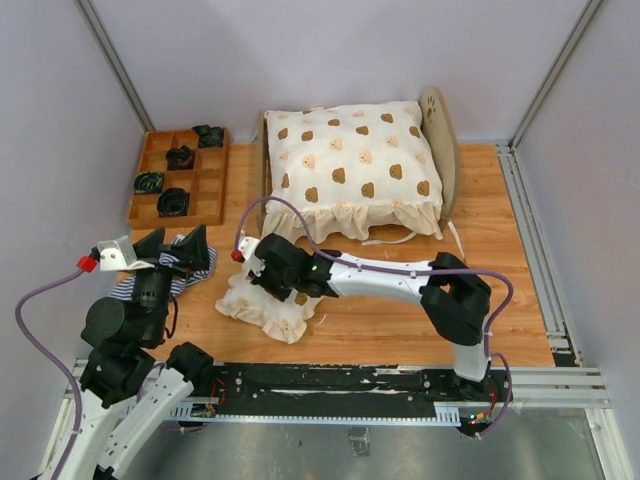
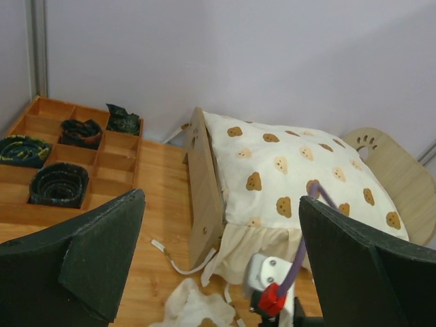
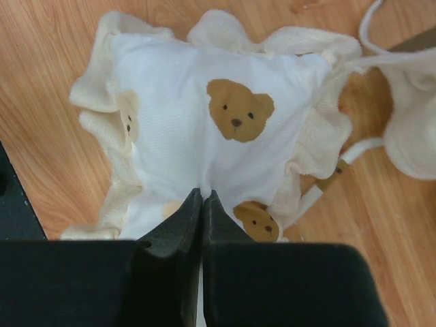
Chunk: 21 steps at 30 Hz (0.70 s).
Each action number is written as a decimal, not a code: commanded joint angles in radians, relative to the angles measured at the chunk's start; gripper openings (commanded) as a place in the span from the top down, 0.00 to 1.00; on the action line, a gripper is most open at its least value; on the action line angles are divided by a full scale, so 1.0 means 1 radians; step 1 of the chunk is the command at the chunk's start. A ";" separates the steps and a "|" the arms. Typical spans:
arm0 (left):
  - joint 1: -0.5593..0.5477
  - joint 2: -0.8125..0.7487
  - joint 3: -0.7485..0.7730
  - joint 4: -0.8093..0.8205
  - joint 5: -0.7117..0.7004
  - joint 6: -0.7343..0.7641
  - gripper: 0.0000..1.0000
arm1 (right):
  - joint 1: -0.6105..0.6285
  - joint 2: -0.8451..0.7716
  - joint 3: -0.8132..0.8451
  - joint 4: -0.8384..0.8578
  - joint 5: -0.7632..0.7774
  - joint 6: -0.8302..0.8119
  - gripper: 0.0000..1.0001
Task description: Set up the pet bed
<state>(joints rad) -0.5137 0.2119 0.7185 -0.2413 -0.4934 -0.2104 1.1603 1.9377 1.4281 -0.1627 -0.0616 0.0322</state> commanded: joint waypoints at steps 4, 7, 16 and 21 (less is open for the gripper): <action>0.004 0.041 -0.049 0.026 0.038 -0.040 0.01 | -0.047 -0.213 -0.059 -0.128 0.103 0.075 1.00; 0.004 0.060 -0.080 0.057 0.068 -0.059 0.01 | -0.097 -0.309 -0.090 -0.156 0.143 0.095 1.00; 0.004 0.166 -0.105 0.065 0.188 -0.050 0.01 | -0.339 -0.533 -0.025 -0.246 0.319 0.045 1.00; 0.004 0.227 -0.082 0.039 0.279 -0.010 0.01 | -0.506 -0.511 0.108 -0.253 0.354 0.008 1.00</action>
<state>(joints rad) -0.5137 0.4011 0.6128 -0.2115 -0.3092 -0.2619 0.7612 1.4166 1.4307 -0.3912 0.2256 0.0776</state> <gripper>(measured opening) 0.992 0.012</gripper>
